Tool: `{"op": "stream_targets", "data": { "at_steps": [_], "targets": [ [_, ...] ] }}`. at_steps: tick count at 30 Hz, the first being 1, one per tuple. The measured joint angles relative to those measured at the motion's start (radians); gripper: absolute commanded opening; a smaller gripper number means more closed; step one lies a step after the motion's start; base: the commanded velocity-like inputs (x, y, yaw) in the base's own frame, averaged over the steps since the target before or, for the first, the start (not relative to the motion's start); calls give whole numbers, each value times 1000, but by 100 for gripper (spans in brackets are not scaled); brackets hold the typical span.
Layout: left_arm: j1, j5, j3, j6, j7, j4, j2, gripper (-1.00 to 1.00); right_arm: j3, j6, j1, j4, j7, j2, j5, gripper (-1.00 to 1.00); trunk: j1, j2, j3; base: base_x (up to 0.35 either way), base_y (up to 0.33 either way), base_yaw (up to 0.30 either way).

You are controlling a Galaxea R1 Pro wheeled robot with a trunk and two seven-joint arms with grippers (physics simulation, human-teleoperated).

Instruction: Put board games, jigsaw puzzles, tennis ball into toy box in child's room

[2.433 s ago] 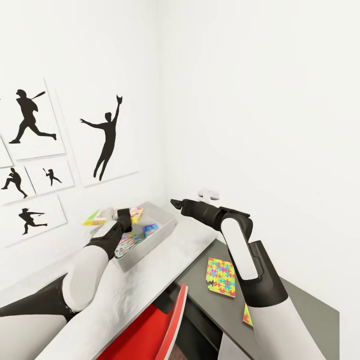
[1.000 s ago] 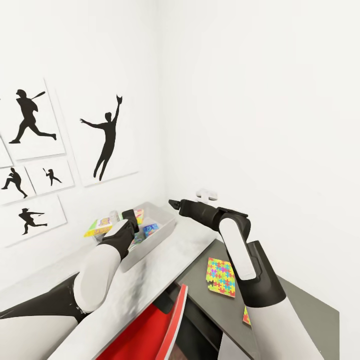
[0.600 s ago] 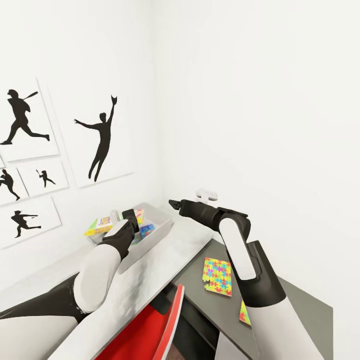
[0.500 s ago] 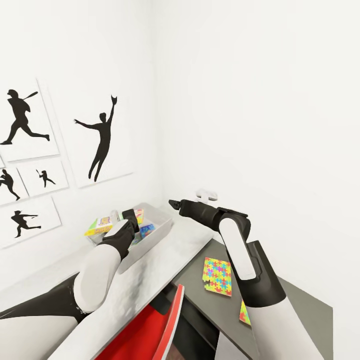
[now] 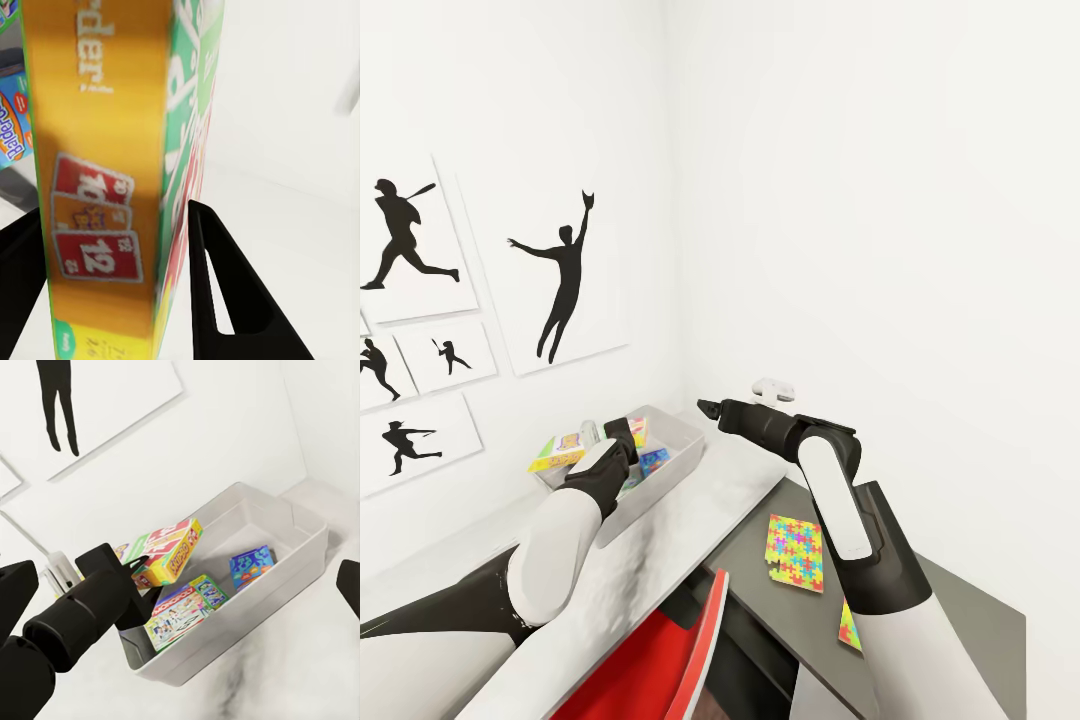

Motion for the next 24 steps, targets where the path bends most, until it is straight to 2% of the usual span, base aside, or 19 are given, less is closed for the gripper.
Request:
{"op": "stream_targets", "data": {
  "at_steps": [9,18,24],
  "targets": [
    [0,0,0,0,0,0,0,-100,0,0,0,0,0,0,-2,100,0,0,5,0,0,-120],
    [0,0,0,-2,0,0,0,-100,0,0,0,0,0,0,-1,100,0,0,6,0,0,-34],
    [0,0,0,-2,0,0,0,-100,0,0,0,1,0,0,-1,100,0,0,6,0,0,-225]
  ]
}}
